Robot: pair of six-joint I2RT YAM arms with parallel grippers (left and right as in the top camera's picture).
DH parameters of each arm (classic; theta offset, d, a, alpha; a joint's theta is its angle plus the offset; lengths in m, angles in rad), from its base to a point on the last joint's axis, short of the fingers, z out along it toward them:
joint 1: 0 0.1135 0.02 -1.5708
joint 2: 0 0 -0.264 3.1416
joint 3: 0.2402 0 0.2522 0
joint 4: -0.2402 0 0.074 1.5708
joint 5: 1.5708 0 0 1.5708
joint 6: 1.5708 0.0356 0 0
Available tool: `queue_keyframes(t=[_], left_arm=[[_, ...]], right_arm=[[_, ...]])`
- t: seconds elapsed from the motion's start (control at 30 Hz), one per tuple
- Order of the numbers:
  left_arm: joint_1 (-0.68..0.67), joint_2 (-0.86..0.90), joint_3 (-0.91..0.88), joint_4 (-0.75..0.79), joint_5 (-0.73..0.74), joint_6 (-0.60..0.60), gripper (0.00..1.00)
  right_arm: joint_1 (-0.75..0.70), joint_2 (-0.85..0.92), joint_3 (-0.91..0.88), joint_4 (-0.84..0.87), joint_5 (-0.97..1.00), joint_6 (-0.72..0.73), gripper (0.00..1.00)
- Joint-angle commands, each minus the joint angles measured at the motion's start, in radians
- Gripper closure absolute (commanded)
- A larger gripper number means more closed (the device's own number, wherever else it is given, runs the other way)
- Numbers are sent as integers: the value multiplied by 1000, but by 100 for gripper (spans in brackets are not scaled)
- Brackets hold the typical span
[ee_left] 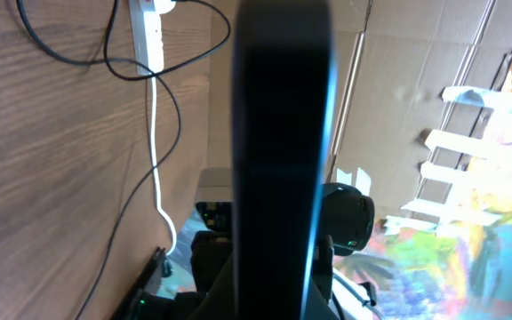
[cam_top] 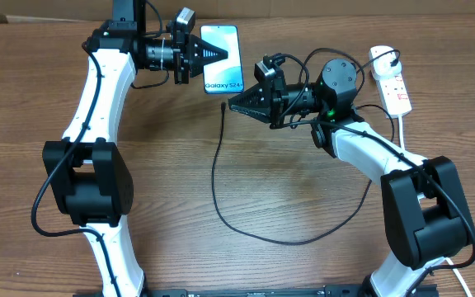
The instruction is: Plug charger to phone and switch on socket
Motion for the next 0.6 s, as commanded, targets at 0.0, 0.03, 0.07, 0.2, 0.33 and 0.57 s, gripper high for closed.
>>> queue_keyframes(t=[0.0, 0.03, 0.07, 0.2, 0.33, 0.57], left_arm=[[4, 0, 10, 21, -31, 81, 96], [10, 0, 10, 22, -68, 86, 96], [15, 0, 10, 23, -100, 97, 96], [48, 0, 10, 12, -229, 152, 96], [89, 0, 10, -15, -335, 150, 96], [167, 0, 10, -139, -569, 185, 96]], right_arm=[[-5, -3, 13, 10, 6, -15, 96], [-5, -3, 13, 8, 6, -30, 96], [-5, -3, 12, -5, 6, -52, 96], [-5, -3, 12, -134, 7, -165, 94], [-5, -2, 12, -331, 44, -322, 78], [-5, -3, 13, -671, 278, -606, 49]])
